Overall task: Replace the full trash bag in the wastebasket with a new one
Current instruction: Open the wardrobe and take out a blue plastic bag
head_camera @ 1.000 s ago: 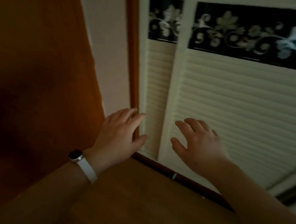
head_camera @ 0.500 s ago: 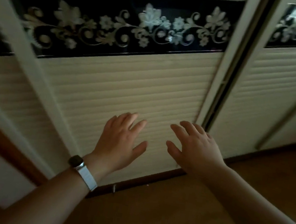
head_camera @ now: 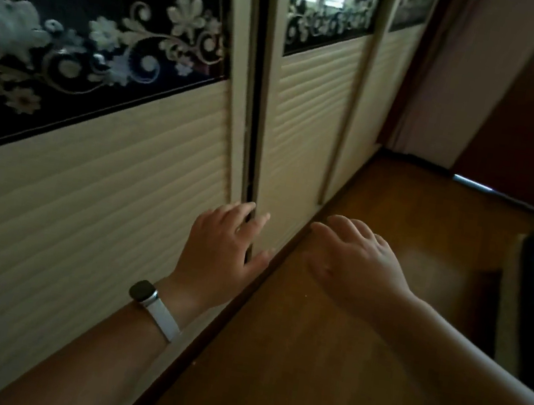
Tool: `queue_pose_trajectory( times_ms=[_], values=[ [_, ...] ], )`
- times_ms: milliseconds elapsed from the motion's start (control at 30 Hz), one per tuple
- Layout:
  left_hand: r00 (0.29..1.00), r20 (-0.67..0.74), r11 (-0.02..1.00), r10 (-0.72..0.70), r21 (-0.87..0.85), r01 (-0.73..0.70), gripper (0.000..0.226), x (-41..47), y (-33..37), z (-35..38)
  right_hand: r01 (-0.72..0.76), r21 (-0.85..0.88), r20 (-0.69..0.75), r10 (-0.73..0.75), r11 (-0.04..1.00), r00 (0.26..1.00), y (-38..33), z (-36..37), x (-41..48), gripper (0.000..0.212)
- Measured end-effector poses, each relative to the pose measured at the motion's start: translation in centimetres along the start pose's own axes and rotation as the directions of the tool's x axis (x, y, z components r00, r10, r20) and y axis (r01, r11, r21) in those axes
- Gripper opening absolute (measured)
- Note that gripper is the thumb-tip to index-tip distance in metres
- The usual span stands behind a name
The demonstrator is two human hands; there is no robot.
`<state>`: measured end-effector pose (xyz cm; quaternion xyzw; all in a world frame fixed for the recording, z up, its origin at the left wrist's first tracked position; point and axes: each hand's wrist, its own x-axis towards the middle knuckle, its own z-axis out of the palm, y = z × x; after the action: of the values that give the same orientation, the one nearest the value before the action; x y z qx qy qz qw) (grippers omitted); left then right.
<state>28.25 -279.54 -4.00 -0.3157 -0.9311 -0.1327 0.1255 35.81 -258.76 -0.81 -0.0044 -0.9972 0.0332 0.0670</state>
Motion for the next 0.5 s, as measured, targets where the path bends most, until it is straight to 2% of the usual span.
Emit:
queue_pose_trajectory(
  times_ms=[233,367,500],
  values=[
    [0.987,0.018,0.987,0.16,-0.036,-0.159,0.056,7.6,3.8,3.0,-0.167,-0.013,-0.041,0.166,0.986,0.985,6.9,-0.5,0.8,0.049],
    [0.979,0.0,0.979,0.203,-0.014,-0.203,0.055,12.4,6.8,4.6,-0.144,-0.044,-0.044,0.142,0.989,0.989,11.8,0.1,2.9,0.064],
    [0.975,0.001,0.975,0.222,0.006,-0.222,0.055,18.2,10.4,6.4,-0.182,-0.004,-0.114,0.18,0.983,0.977,18.2,-0.3,5.0,0.061]
  ],
)
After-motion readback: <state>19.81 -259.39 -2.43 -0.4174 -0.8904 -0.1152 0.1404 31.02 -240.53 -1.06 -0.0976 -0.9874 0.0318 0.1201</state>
